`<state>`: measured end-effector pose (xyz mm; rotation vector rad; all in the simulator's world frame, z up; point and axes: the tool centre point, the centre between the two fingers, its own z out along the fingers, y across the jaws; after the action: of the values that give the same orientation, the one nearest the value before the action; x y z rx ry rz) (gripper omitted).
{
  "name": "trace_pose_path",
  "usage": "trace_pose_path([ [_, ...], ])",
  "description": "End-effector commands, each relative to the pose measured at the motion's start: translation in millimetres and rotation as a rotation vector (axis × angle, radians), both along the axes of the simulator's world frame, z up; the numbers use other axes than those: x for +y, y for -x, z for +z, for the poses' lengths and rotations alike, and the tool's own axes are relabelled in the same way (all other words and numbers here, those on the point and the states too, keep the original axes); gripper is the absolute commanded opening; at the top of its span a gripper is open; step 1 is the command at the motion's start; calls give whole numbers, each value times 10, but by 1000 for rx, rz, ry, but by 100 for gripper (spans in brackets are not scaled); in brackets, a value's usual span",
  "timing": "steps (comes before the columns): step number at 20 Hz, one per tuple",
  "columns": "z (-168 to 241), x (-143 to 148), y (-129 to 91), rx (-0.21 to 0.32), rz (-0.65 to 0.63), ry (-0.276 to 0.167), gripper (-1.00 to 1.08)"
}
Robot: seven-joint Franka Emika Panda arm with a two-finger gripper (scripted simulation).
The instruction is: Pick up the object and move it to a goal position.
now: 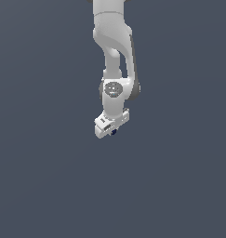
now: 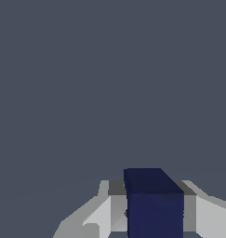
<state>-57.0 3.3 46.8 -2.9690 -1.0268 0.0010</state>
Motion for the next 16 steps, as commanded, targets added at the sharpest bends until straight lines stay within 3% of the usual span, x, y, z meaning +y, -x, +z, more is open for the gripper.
trace_pose_path([
  [1, 171, -11, -37, -1, 0, 0, -100],
  [16, 1666, -95, -366, -1, 1, -2, -100],
])
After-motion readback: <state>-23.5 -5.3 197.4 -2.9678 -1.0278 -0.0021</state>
